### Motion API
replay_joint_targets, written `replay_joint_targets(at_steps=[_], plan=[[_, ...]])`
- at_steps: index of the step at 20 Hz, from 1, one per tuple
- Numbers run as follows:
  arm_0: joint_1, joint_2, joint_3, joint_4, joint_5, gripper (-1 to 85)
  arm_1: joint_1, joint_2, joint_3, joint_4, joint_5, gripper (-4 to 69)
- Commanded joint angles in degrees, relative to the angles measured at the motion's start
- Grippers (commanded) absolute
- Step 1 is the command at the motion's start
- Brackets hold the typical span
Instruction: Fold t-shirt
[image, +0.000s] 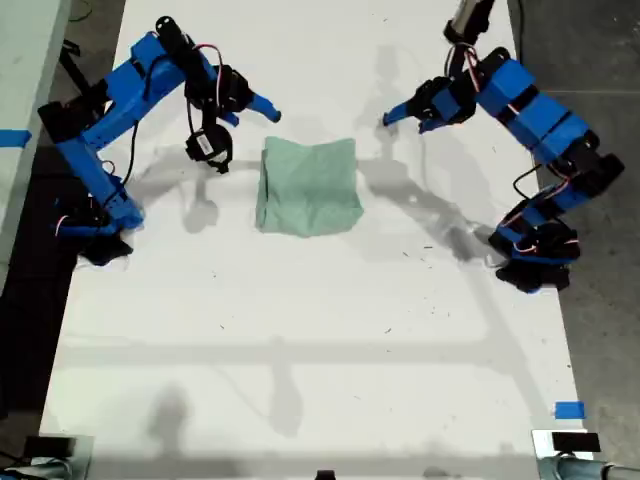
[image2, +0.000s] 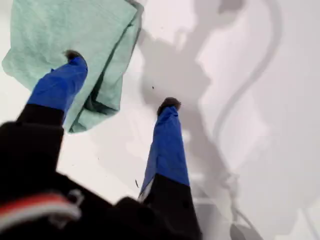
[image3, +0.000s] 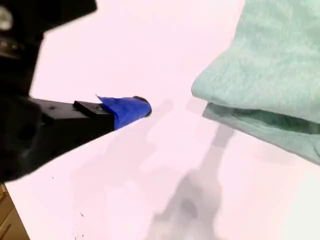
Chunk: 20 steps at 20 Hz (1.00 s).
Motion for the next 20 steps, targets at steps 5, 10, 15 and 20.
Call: replay_joint_targets(at_steps=[5, 10, 15, 20], plan=[[4.48, 47.64, 48.25, -15.56, -9.58, 17.4, -5.1, 43.42, 32.17, 1.58, 11.87, 8.8], [13.1, 88.68, 84.11, -20.13, -24.17, 0.1, -17.05, 74.27, 60.38, -0.53, 31.9, -0.9], [21.01, 110.92, 103.8, -21.88, -30.67, 0.1, -25.93, 88.15, 80.07, -3.69, 49.13, -0.8], [25.4, 110.21, 105.12, -15.56, -28.65, 0.5, -25.58, 88.15, 80.95, -5.27, 48.08, 2.2]])
